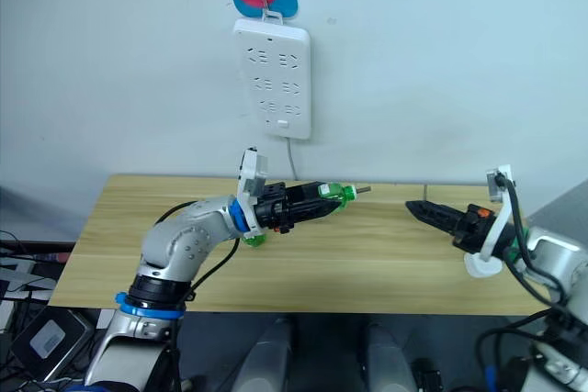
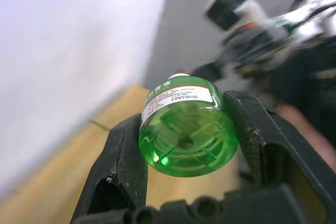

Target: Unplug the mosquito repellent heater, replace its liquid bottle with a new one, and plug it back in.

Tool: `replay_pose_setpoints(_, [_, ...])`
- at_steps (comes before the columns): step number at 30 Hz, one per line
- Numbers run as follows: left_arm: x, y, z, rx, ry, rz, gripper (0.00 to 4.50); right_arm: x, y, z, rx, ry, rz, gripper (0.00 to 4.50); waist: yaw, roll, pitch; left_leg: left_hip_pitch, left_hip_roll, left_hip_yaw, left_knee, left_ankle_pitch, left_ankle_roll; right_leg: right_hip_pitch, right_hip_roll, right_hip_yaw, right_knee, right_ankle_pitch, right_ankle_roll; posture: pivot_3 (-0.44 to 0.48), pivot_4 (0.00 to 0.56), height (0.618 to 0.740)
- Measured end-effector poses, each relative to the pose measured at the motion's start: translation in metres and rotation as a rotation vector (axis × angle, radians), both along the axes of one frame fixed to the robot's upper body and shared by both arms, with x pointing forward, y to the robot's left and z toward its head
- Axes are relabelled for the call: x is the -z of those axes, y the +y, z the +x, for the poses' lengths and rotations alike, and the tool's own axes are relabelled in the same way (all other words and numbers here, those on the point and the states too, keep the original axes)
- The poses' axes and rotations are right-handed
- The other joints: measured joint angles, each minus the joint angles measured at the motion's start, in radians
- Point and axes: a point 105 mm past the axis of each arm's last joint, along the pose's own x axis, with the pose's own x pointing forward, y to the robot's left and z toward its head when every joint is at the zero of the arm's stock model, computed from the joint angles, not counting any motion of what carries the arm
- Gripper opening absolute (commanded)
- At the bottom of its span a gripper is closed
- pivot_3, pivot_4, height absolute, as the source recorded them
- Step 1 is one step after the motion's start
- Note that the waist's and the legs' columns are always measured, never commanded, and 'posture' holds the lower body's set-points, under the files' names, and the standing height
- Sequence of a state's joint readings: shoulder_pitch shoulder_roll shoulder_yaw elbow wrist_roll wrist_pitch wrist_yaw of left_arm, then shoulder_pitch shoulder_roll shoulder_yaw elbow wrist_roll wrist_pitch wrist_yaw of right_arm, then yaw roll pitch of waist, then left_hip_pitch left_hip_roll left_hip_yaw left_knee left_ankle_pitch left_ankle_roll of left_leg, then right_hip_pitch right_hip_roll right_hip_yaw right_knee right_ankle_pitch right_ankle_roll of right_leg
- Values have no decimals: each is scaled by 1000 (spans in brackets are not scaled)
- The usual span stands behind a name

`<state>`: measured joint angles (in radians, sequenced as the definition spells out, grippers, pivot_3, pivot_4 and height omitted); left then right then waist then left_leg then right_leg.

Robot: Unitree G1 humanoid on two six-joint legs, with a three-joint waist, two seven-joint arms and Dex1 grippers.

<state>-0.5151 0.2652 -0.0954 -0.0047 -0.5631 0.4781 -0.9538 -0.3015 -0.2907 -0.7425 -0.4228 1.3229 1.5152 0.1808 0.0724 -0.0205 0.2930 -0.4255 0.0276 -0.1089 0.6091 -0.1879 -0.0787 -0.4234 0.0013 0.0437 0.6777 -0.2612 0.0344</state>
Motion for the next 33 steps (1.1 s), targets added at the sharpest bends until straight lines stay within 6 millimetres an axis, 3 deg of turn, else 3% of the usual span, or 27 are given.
replay_pose_setpoints(3, [-9,-9,1,-38,-107,-20,2247,-4,24,2,74,31,89,4464,-1,0,0,-1,-1,1,1,0,0,0,0,1,0,0,1,213,242,740])
replay_pose_setpoints(7, [-14,-15,0,-51,-173,-25,2247,-17,41,10,184,95,163,4464,-15,0,-1,-1,-1,1,1,0,0,0,0,0,0,1,2,214,235,740])
replay_pose_setpoints(15, [-20,-24,-11,-7,-212,-23,2247,-21,48,21,275,160,226,4464,-23,0,-1,-1,0,0,1,0,0,0,1,0,0,1,2,216,224,740])
replay_pose_setpoints(18, [-21,-27,-13,-2,-205,-23,2247,-24,52,20,281,163,246,3880,-23,1,-1,-1,0,-1,1,0,1,0,1,0,1,1,2,215,221,740])
replay_pose_setpoints(26, [-17,-28,-14,2,-199,-14,2247,-33,59,12,231,139,264,951,-22,0,-3,-1,0,-1,1,0,1,0,1,0,1,1,2,217,211,740])
replay_pose_setpoints(30, [-17,-28,-15,3,-199,-14,2247,-33,60,11,222,144,263,863,-22,1,-3,-1,0,-1,1,0,1,0,1,0,1,1,2,218,205,740])
replay_pose_setpoints(33, [-15,-28,-16,10,-189,-6,3221,-31,59,11,220,144,259,863,-21,1,-5,-1,0,-1,1,0,1,0,1,0,1,2,1,223,199,740])
